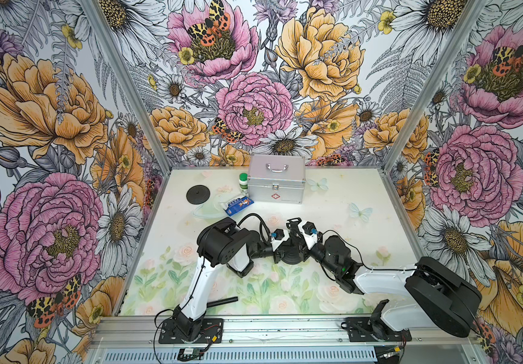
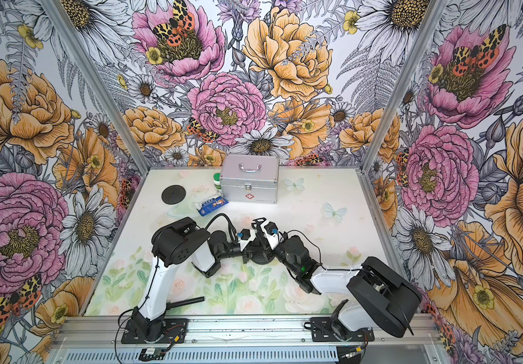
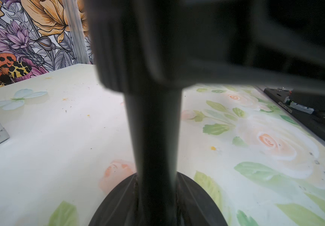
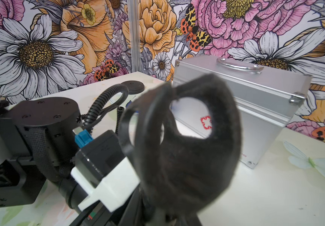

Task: Assemble a microphone stand
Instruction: Screw the microphone stand pole into the microphone stand base.

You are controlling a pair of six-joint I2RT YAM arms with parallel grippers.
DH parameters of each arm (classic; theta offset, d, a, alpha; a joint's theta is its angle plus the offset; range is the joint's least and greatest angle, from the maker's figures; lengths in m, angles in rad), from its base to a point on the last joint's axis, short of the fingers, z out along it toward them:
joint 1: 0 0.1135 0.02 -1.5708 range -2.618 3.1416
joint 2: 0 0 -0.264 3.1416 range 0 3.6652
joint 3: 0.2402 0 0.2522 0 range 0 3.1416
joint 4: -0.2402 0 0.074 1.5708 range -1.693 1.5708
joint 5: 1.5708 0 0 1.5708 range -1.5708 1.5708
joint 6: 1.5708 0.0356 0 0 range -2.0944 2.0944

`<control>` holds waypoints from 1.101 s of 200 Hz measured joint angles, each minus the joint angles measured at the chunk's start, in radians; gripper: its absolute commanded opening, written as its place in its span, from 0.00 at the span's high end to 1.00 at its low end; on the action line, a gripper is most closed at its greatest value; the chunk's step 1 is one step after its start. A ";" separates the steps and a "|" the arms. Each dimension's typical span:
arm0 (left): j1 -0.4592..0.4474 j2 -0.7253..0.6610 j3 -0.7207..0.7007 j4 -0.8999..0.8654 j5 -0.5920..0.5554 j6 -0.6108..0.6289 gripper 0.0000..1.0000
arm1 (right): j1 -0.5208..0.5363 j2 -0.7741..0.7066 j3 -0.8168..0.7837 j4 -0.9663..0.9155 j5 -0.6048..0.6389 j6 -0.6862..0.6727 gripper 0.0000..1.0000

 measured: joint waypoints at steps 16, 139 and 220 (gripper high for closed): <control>0.000 0.000 0.000 0.000 0.000 0.001 0.69 | -0.006 0.000 0.000 0.002 -0.019 -0.012 0.79; -0.001 0.000 0.000 0.000 0.000 0.005 0.69 | -0.407 -0.012 0.284 -0.636 -0.948 -0.478 0.56; -0.001 0.000 0.000 0.000 0.001 0.008 0.69 | -0.419 0.175 0.483 -0.890 -1.178 -0.634 0.74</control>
